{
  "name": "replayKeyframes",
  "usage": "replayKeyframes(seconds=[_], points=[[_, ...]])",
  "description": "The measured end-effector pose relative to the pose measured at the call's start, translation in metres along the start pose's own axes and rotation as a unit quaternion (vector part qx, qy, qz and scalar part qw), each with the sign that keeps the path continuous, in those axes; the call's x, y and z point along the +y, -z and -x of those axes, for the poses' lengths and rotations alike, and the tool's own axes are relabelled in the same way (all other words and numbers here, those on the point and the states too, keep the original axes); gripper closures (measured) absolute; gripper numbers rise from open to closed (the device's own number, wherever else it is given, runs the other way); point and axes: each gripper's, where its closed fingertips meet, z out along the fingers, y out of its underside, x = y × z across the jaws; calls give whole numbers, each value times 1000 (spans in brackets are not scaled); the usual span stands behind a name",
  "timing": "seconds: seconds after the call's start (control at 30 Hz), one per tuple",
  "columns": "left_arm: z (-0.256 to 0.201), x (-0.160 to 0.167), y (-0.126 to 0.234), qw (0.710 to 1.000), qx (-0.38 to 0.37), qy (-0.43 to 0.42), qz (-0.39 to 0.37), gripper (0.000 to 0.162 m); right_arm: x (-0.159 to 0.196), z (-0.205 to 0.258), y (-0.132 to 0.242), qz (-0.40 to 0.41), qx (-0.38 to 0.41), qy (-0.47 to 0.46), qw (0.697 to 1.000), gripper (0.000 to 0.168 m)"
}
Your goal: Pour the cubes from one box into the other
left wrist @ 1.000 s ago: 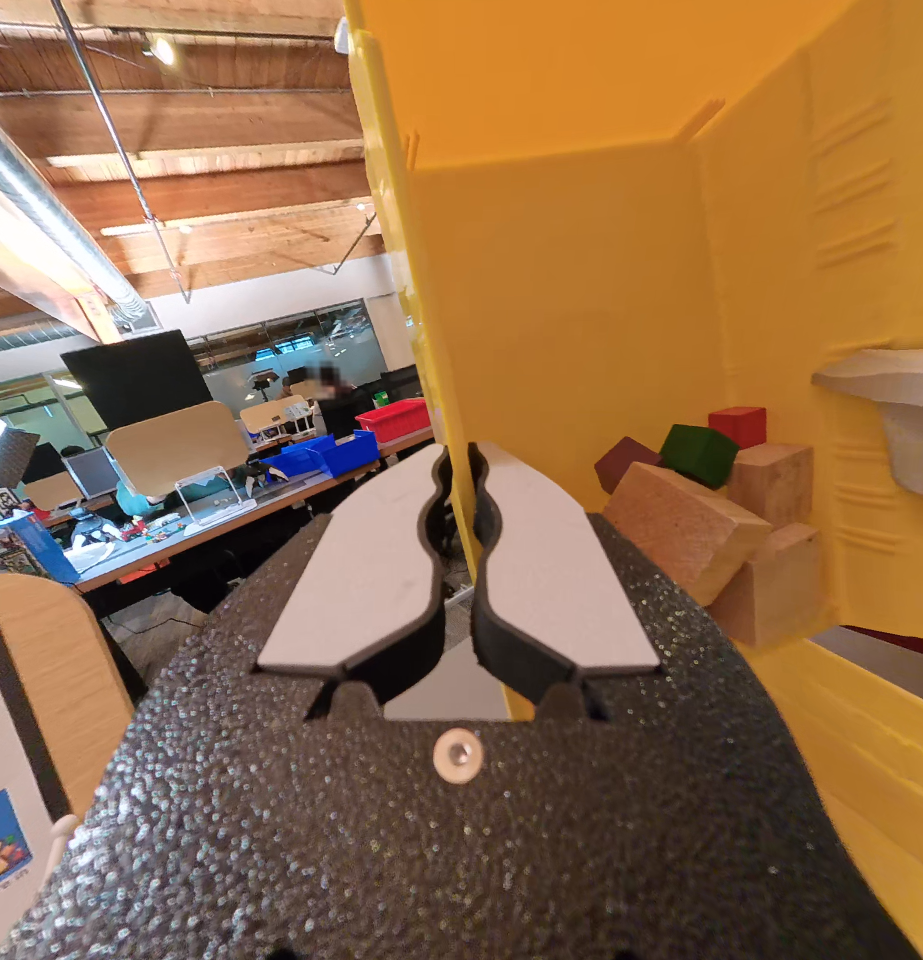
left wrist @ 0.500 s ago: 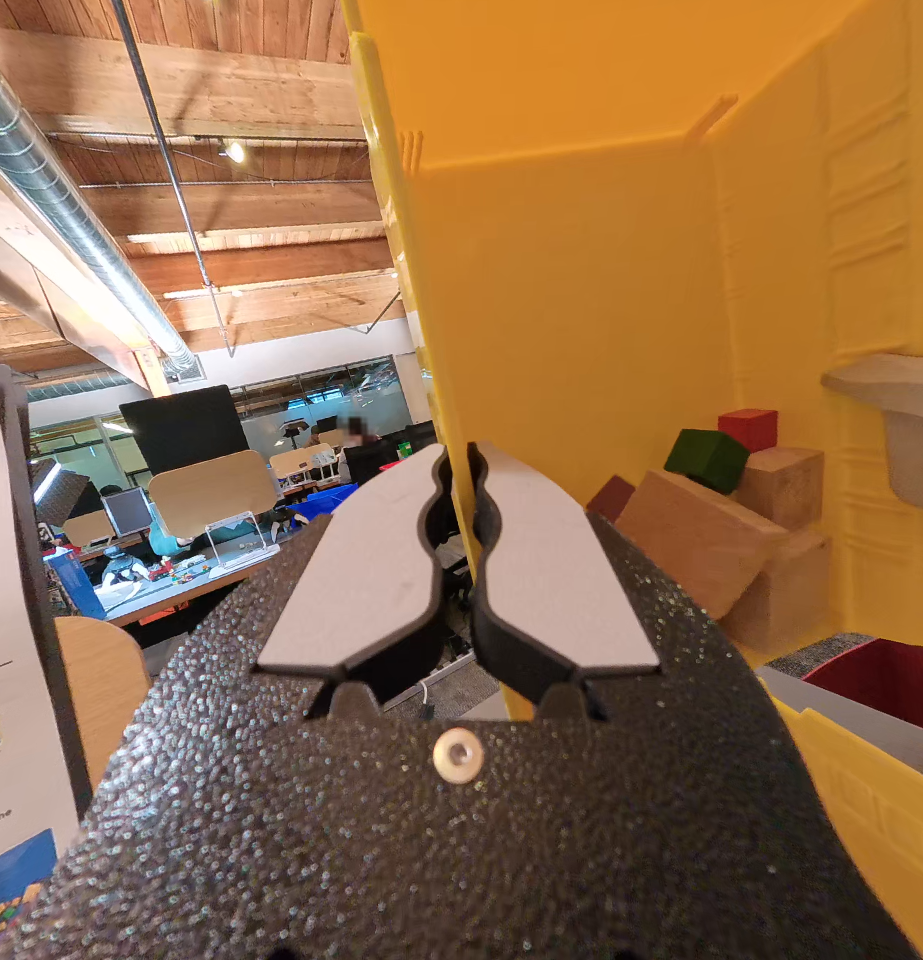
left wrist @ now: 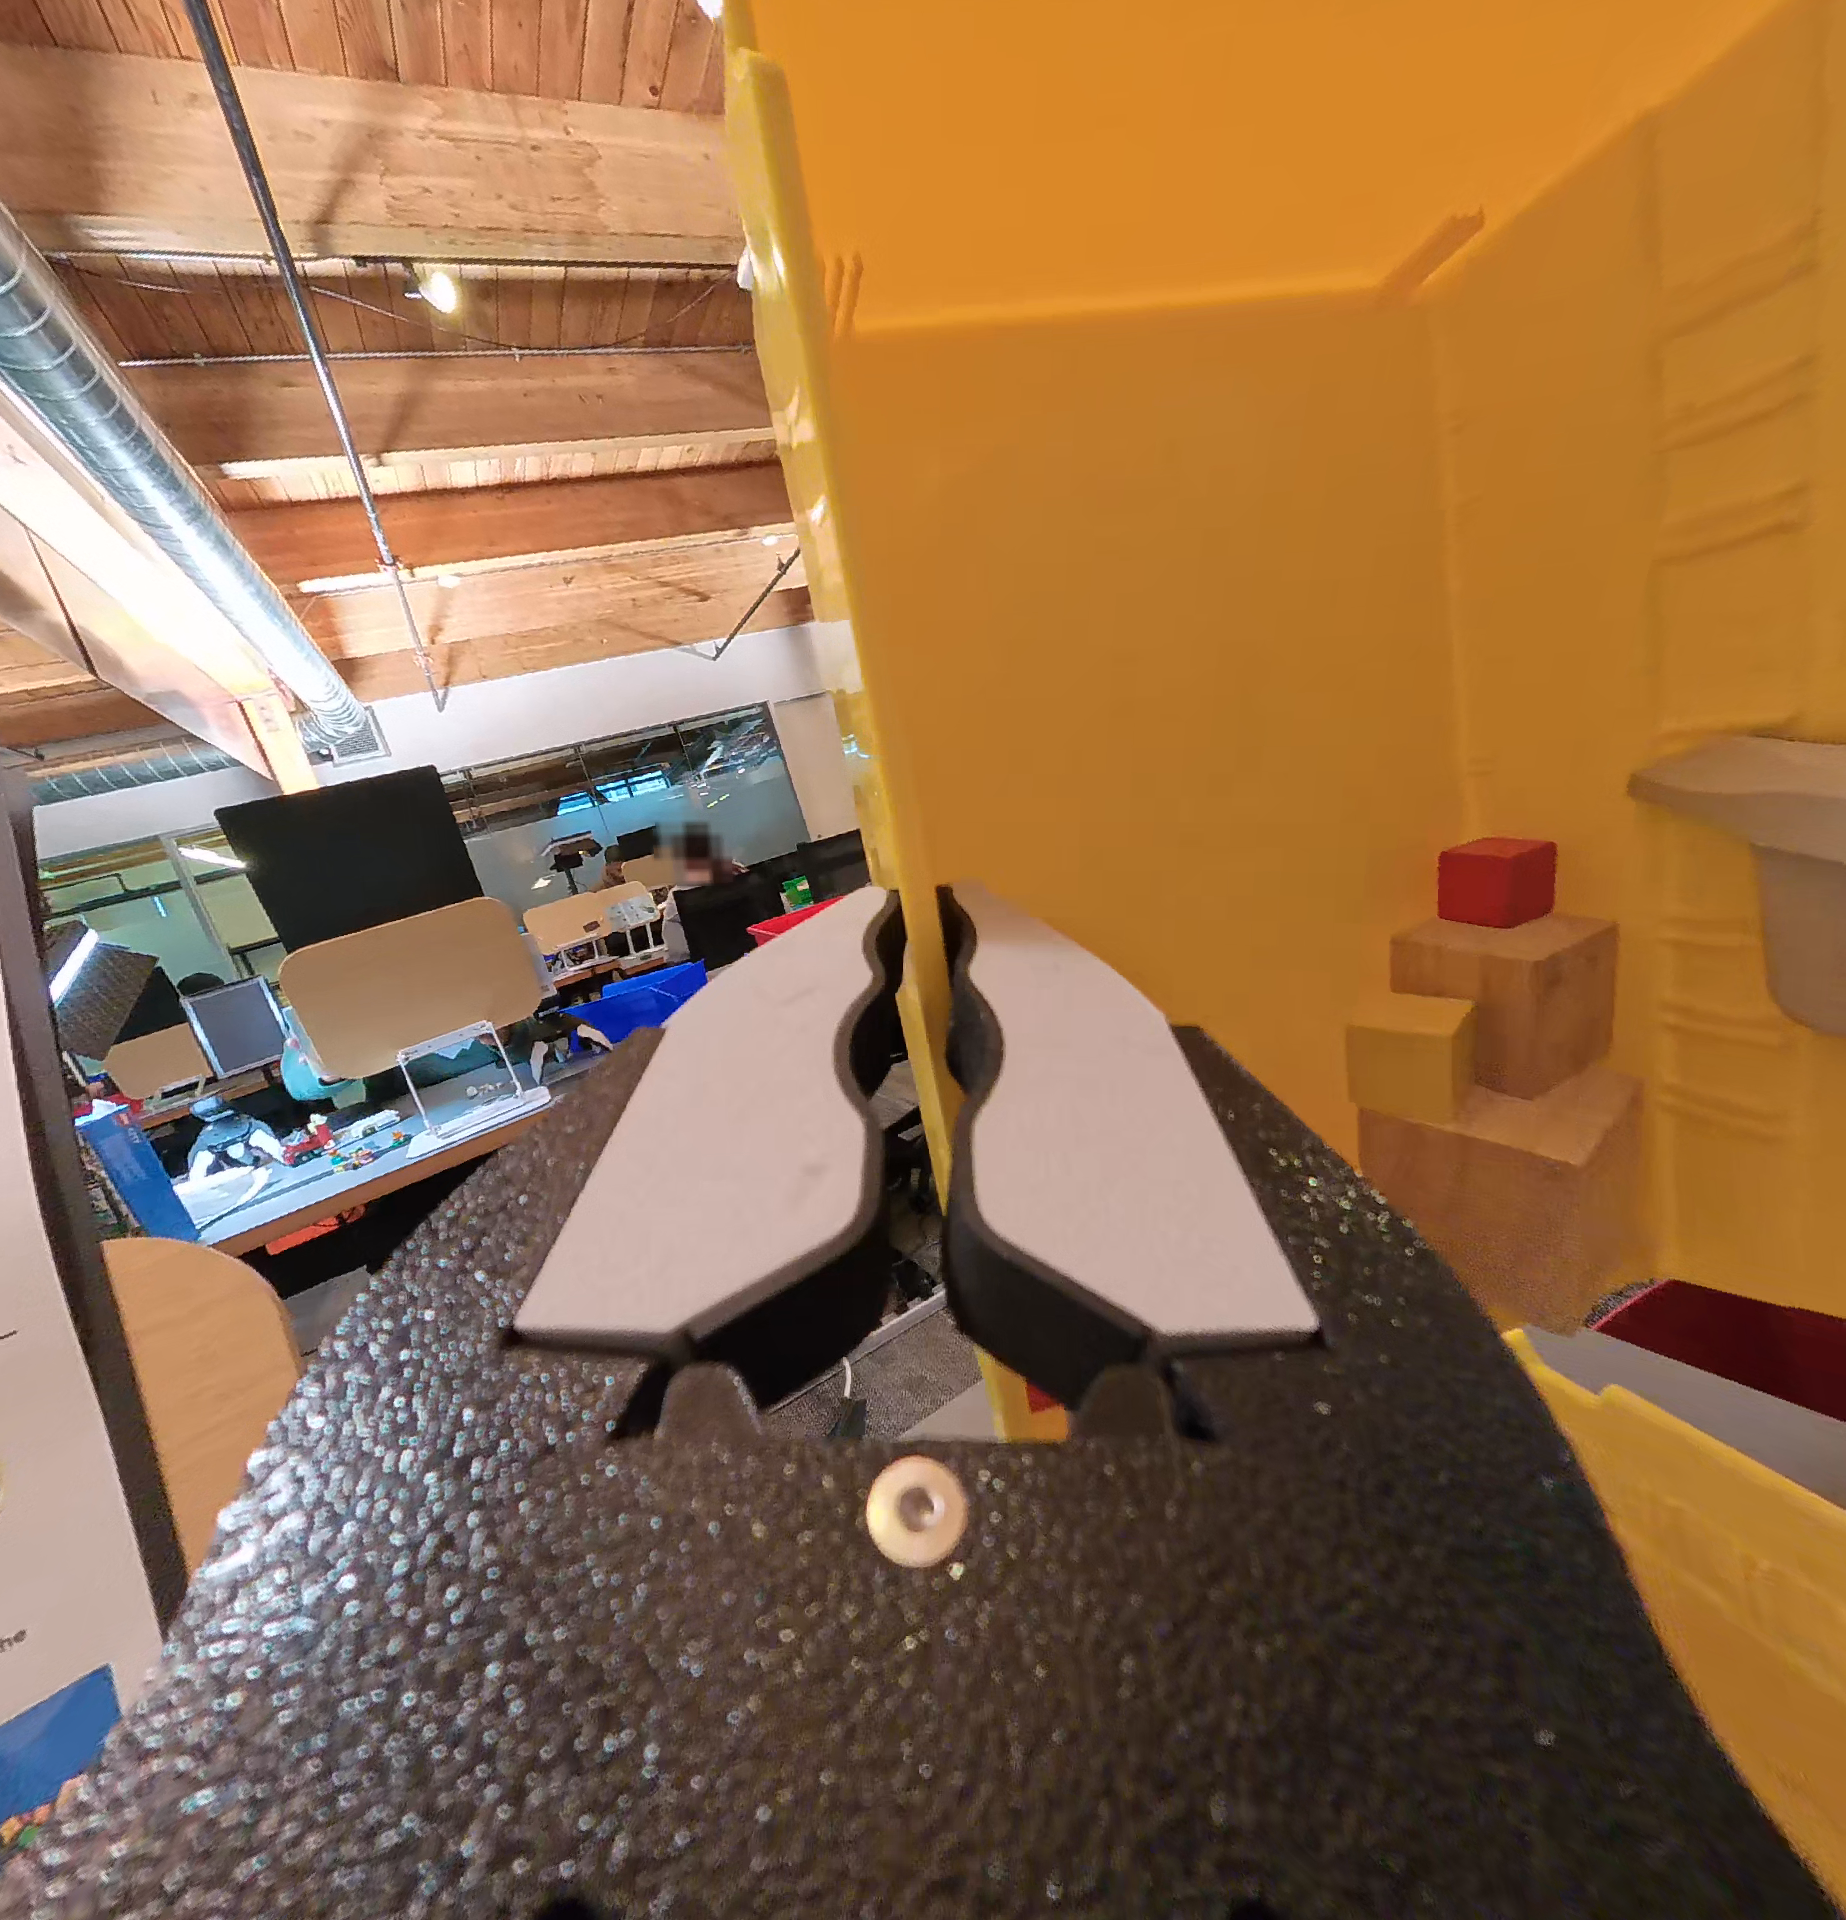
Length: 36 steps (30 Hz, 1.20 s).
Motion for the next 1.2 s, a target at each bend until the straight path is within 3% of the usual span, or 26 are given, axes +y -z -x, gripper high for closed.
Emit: replayKeyframes(seconds=[0.53, 1.2], points=[[2, -17, 5, 999, -11, -2, -40, 157, -20, 2, 1, -55, -9, -14, 998, 162], [10, -9, 7, 999, -15, 3, -32, 157, -26, 12, 0, -55, -43, -8, 998, 160]])
